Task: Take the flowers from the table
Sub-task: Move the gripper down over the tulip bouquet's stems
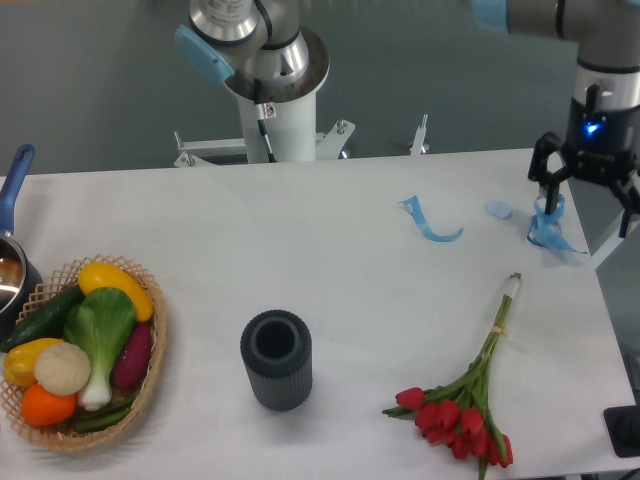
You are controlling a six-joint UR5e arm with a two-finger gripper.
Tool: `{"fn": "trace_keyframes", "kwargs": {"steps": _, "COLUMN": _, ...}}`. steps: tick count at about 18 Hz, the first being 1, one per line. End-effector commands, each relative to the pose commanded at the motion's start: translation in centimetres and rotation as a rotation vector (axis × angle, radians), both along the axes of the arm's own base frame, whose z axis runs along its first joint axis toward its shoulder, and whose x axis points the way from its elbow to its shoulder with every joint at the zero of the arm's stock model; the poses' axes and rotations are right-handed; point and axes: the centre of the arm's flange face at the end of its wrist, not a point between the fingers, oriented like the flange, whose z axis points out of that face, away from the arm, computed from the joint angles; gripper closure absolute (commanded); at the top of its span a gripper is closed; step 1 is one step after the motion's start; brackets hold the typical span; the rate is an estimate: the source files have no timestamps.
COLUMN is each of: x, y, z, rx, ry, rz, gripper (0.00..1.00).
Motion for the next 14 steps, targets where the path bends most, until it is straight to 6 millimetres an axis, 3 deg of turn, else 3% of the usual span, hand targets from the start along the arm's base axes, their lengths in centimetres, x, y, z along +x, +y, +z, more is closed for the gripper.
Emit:
{"fn": "trace_keyframes", "kwargs": {"steps": 5, "x": -0.2, "y": 4.1, "z": -6.0, "rx": -0.011, "ry": -0.111, "rz": 0.013, "gripper": 0.0}}
{"fn": "trace_keyframes", "kwargs": {"steps": 8, "x": -1.3, "y": 4.7, "z": -10.3, "rx": -0.06, "ry": -0.142, "rz": 0.038, "gripper": 0.0}}
{"fn": "trace_keyframes", "kwargs": {"steps": 12, "x": -2.8, "y": 5.7, "z": -14.1, "rx": -0.088, "ry": -0.171, "rz": 0.039, "gripper": 0.0}}
{"fn": "trace_keyframes", "kwargs": {"steps": 14, "x": -3.5, "y": 6.2, "z": -14.6, "rx": -0.084, "ry": -0.175, "rz": 0.035, "gripper": 0.0}}
